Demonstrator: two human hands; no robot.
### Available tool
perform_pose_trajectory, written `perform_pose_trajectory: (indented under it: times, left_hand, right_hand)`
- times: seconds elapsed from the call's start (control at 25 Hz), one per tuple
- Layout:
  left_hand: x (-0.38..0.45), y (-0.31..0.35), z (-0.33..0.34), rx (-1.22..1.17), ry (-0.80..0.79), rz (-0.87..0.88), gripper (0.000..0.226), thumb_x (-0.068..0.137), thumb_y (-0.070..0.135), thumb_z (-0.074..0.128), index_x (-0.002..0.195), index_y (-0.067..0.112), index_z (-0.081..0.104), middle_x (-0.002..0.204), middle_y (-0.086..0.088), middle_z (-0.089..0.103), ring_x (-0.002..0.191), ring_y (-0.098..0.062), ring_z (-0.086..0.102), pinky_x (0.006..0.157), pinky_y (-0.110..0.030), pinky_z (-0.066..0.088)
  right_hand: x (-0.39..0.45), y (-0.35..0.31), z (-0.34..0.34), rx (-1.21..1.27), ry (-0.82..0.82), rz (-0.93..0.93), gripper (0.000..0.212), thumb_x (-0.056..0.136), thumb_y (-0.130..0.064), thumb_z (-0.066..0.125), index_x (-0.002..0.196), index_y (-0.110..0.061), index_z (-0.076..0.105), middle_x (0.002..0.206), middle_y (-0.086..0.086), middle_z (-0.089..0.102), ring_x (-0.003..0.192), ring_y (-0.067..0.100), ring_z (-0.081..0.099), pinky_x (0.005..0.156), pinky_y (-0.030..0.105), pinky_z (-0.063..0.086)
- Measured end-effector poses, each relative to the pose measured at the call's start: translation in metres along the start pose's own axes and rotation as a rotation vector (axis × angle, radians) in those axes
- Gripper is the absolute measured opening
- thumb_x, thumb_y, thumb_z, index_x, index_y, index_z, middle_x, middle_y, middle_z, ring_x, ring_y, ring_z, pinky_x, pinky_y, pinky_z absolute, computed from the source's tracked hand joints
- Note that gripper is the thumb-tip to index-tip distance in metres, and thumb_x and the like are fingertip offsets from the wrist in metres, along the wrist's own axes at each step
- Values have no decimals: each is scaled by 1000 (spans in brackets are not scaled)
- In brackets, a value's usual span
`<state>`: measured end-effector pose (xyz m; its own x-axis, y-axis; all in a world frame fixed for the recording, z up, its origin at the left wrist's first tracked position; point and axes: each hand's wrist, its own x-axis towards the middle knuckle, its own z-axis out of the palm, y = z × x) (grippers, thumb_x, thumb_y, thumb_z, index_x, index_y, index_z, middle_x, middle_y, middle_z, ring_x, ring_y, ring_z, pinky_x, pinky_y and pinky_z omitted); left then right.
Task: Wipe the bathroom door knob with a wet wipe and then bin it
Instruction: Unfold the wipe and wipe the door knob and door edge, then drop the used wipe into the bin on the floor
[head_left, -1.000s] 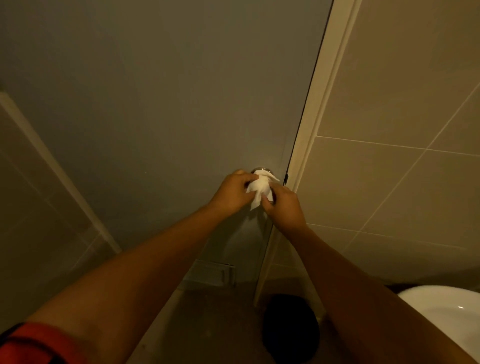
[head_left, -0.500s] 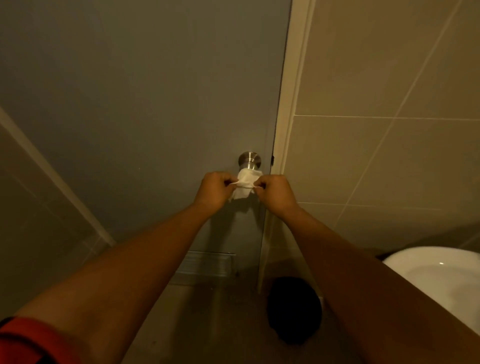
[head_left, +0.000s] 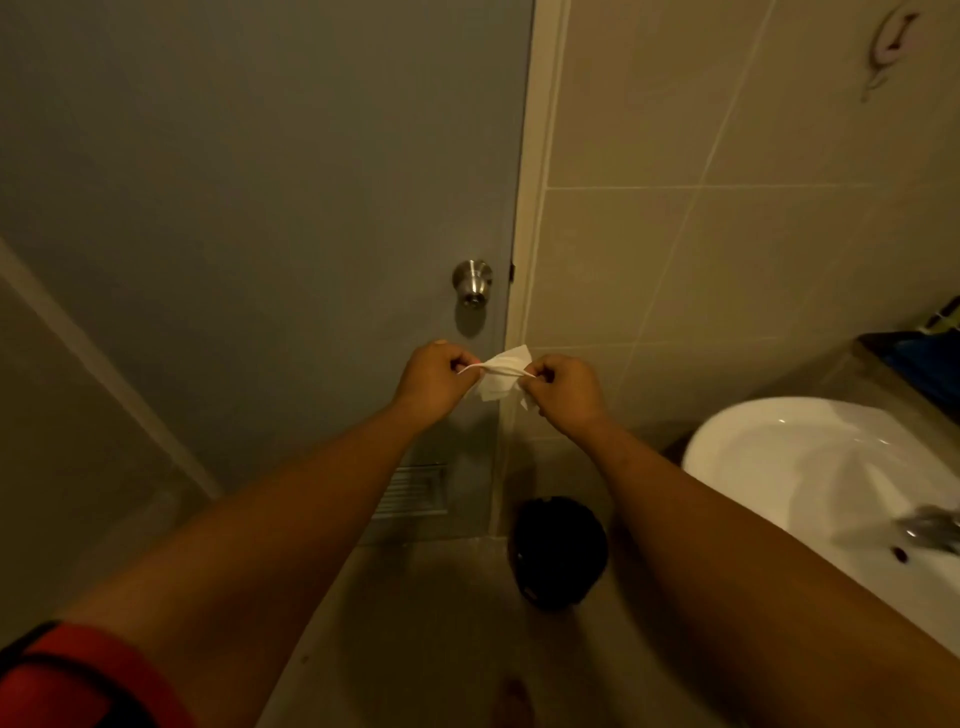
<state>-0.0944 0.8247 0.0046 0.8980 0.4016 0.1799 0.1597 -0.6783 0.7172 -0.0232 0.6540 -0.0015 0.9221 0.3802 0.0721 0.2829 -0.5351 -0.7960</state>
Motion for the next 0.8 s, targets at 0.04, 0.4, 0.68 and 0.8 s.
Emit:
perform_pose_trajectory:
  times: [0.04,0.4,0.68,0.8]
  left_hand:
    - [-4,6,7,-29,-5,-10,17,82,19,73,92,6,77,89,-10,68,76,-16,59,75,-30,50]
    - [-9,48,81,-194,-213,-7,12,81,8,73,91,2,76,78,-6,65,67,-13,57,63,-21,46]
    - [30,35,150,-216,-290,-124,15,81,14,75,89,2,76,64,-6,63,54,-15,56,61,-29,51]
    - [49,15,184,-156,-374,-193,16,84,14,71,96,3,75,77,-9,70,57,-15,60,60,-32,56]
  right_hand:
    - [-9,5,-5,-14,20,12,5,84,-17,69,81,-15,72,71,7,70,62,22,63,66,35,55]
    - [-43,61,-71,141,164,292,10,86,-12,68,93,-7,74,84,16,69,75,27,64,81,50,59]
    - [-13,115,-66,302,131,532,20,93,-18,62,104,-4,71,83,12,69,56,19,64,53,24,58]
    - [7,148,-52,271,116,596,22,93,-21,60,97,-1,71,80,15,70,57,16,63,48,20,55]
